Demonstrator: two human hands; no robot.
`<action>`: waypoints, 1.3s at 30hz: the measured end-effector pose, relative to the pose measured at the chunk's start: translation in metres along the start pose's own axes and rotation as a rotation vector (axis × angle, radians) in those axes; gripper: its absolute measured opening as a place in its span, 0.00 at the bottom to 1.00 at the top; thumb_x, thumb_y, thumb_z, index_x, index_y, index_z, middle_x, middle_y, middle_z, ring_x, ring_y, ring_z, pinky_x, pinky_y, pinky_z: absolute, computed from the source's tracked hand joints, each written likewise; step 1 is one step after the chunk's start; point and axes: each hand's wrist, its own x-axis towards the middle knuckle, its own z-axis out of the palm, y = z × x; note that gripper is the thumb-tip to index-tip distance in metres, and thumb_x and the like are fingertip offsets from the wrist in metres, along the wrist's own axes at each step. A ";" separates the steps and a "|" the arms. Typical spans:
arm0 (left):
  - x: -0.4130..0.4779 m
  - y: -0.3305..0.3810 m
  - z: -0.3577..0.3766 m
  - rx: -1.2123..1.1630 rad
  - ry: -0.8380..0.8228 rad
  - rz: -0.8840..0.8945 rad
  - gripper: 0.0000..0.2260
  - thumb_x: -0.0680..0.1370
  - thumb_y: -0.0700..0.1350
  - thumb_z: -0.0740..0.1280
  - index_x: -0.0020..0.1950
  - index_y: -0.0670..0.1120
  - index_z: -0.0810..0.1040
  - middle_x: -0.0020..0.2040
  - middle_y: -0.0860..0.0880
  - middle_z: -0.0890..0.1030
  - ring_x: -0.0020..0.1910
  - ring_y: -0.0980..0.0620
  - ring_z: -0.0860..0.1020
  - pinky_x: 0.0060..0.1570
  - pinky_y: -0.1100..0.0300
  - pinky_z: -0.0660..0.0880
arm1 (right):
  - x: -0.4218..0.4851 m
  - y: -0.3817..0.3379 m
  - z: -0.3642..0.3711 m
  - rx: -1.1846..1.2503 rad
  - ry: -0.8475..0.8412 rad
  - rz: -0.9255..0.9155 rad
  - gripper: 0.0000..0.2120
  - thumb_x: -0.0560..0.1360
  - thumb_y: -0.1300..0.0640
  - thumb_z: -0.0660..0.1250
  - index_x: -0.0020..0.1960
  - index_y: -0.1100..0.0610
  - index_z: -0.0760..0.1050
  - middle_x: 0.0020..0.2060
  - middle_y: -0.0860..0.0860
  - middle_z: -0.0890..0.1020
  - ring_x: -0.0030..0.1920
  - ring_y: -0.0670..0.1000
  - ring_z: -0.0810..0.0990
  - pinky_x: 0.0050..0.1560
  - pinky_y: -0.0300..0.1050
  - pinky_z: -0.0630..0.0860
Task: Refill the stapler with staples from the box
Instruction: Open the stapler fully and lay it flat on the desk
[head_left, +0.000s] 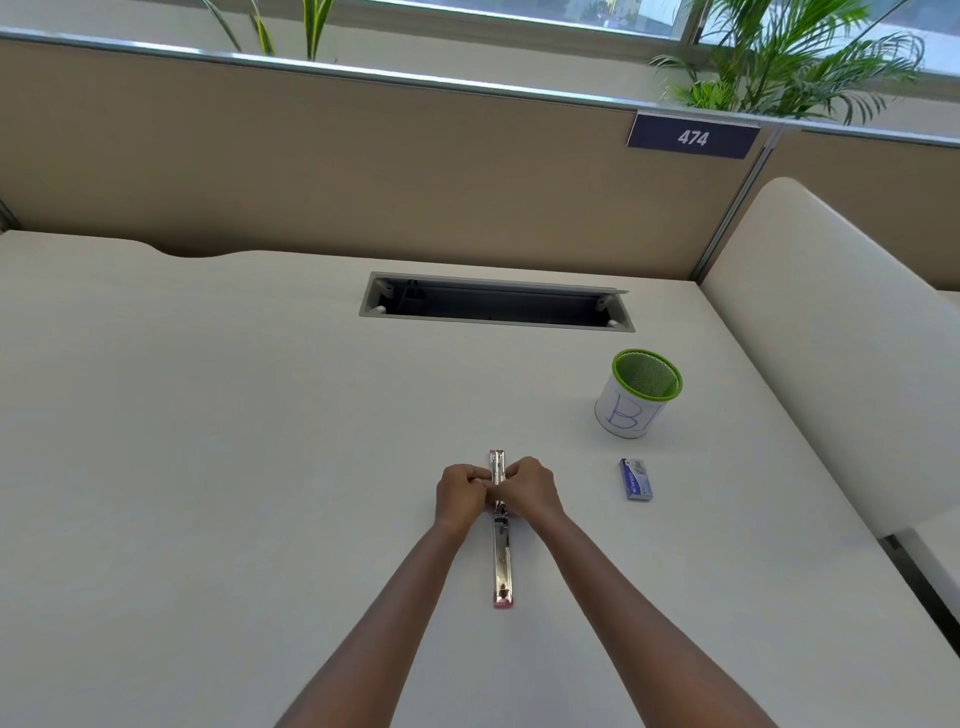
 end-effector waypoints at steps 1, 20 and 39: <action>0.000 0.000 0.000 -0.004 -0.007 -0.004 0.15 0.75 0.27 0.54 0.54 0.30 0.78 0.49 0.34 0.80 0.43 0.43 0.76 0.42 0.56 0.78 | 0.001 0.001 0.000 -0.002 -0.004 0.002 0.17 0.68 0.56 0.73 0.31 0.58 0.65 0.27 0.51 0.69 0.28 0.48 0.69 0.31 0.41 0.67; -0.017 0.004 -0.005 0.048 -0.194 0.032 0.13 0.81 0.45 0.57 0.62 0.40 0.71 0.41 0.40 0.78 0.32 0.46 0.76 0.38 0.55 0.75 | -0.002 0.009 -0.017 0.589 -0.177 0.003 0.07 0.72 0.73 0.64 0.49 0.69 0.75 0.40 0.60 0.78 0.38 0.56 0.77 0.42 0.46 0.76; -0.007 -0.002 -0.010 0.309 -0.017 0.118 0.14 0.77 0.32 0.56 0.58 0.37 0.77 0.56 0.36 0.80 0.54 0.38 0.79 0.55 0.51 0.76 | -0.005 -0.008 0.013 -0.148 0.146 -0.064 0.16 0.71 0.63 0.63 0.31 0.55 0.59 0.43 0.58 0.71 0.41 0.55 0.70 0.27 0.39 0.58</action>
